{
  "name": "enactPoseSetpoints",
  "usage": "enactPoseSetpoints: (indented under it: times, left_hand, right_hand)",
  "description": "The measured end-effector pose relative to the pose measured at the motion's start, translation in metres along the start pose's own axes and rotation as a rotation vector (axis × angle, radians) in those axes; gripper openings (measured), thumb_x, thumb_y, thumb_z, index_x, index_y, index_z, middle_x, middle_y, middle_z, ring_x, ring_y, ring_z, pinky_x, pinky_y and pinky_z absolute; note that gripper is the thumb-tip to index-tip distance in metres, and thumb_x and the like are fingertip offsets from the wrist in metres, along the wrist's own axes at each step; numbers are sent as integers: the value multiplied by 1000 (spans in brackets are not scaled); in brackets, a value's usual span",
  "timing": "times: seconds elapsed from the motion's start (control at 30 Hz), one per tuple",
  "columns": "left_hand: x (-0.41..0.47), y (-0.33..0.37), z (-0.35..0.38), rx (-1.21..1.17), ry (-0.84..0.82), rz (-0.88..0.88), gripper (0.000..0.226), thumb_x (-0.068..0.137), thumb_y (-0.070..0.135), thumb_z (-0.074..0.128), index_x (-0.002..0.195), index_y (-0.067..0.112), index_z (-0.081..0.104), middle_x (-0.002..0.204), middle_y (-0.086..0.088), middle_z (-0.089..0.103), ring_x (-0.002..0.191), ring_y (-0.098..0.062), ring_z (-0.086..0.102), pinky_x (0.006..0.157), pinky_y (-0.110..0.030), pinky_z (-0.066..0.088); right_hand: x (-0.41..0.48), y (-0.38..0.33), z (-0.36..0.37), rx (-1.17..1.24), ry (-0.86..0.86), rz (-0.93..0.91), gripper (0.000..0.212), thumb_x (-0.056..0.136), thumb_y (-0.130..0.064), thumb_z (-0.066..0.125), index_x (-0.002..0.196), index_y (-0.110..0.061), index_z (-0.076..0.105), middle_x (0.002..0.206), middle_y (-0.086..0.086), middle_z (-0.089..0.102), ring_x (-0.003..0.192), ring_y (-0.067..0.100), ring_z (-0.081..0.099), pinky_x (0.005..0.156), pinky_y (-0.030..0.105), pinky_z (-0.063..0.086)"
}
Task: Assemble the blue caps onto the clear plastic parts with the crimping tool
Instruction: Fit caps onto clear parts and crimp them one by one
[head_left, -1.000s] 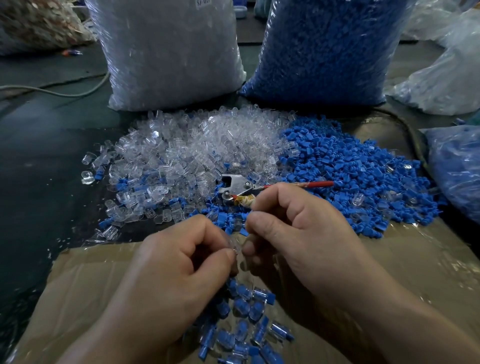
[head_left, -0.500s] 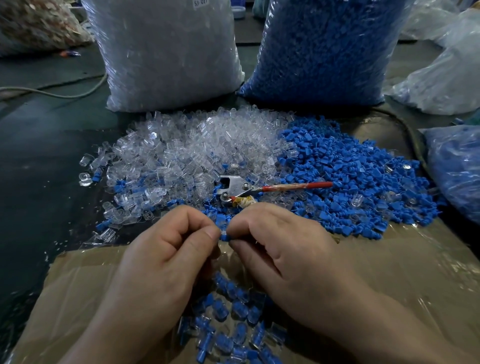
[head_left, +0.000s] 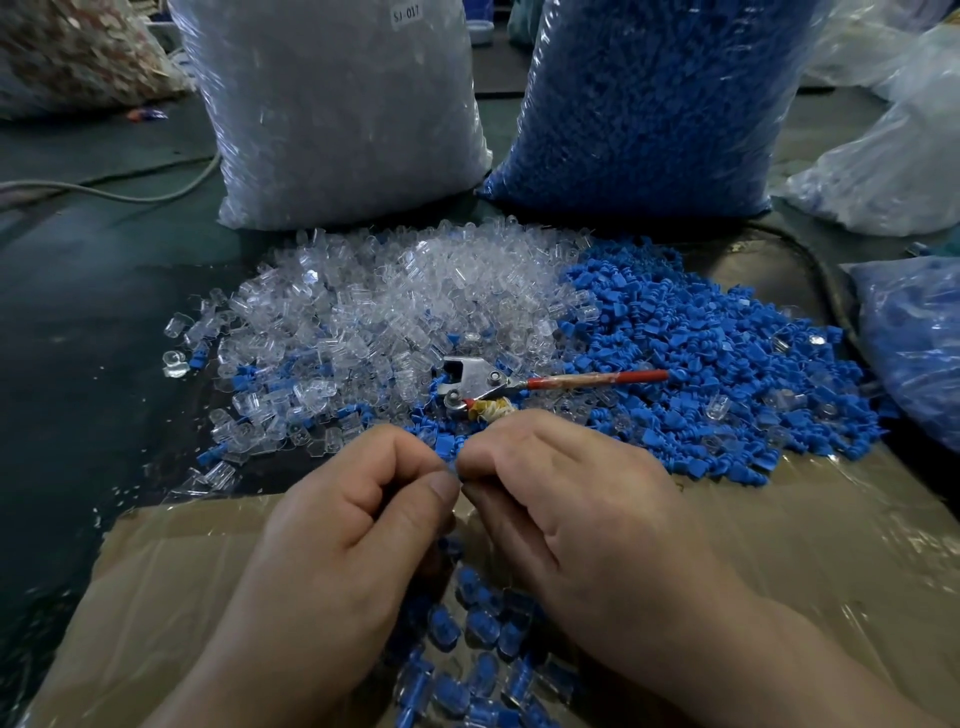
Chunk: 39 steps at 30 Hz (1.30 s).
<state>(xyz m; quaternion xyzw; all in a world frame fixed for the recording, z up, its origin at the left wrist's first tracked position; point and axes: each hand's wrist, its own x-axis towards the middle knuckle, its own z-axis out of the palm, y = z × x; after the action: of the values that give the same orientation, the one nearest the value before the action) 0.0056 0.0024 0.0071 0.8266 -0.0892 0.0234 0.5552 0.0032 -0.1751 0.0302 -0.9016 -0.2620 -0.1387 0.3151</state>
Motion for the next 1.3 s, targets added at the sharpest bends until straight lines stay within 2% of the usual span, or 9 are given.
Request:
enactPoseSetpoints:
  times: [0.17,0.27,0.33,0.43,0.63,0.8,1.07,1.17,1.3]
  left_hand:
    - [2,-2,-2,96,56,-25,32,67,58,60,84,33,67,59,5,64,49,-10,56,46,-32,48]
    - [2,-3,-1,49,96,-66,34,67,58,63,82,29,67,56,4,61,48,-10,53,45,-33,46]
    - [2,-4,-1,25,102,-93,27,72,53,68,80,27,67,53,3,60,44,-5,49,42,-21,42]
    - [3,-3,-1,-119,79,-167,19,77,38,76,77,22,67,51,-2,58,42,-10,45,40,-19,38]
    - [8,6,-2,-446,121,-270,19,63,30,72,68,14,64,50,-10,50,40,-15,41,36,-20,36]
    - [9,5,-3,-391,105,-235,30,58,44,71,70,17,66,52,-9,53,44,-16,43,38,-19,38]
    - [8,2,-6,-338,138,-205,22,68,41,71,75,20,69,55,-7,57,47,-17,45,39,-19,38]
    - [10,0,-6,-291,181,-158,21,68,42,67,77,22,68,52,-2,56,44,-10,48,40,-17,40]
    - [13,-5,-9,-232,209,-104,15,73,40,67,78,26,68,53,-1,56,45,-8,50,41,-16,40]
  right_hand:
    - [0,0,0,-101,-36,-60,30,87,-23,49,112,-18,64,104,0,62,91,21,60,67,40,54]
    - [2,9,-5,-249,-67,62,45,87,-41,45,131,-31,45,127,-5,51,119,17,48,95,42,50]
    - [4,22,-12,-375,-139,256,67,86,-56,46,143,-39,16,151,-6,27,141,19,23,116,47,25]
    - [3,43,-17,-527,-287,412,87,85,-73,41,148,-38,-7,161,-5,1,148,22,-1,115,40,-2]
    - [11,51,-21,-569,-360,407,83,73,-80,22,145,-39,14,148,-6,31,135,23,23,114,44,21]
    - [19,52,-16,-582,-272,362,65,80,-66,47,136,-35,35,121,-8,49,112,19,37,101,42,30]
    - [11,45,-32,-351,44,359,56,76,-55,44,127,-33,45,96,-12,46,86,8,42,68,27,33]
    - [6,38,-37,-270,10,282,51,77,-52,48,123,-32,52,97,-15,51,85,3,49,68,21,39]
    - [0,33,-40,-206,-70,175,49,76,-48,54,120,-28,59,100,-13,57,89,9,55,73,33,50]
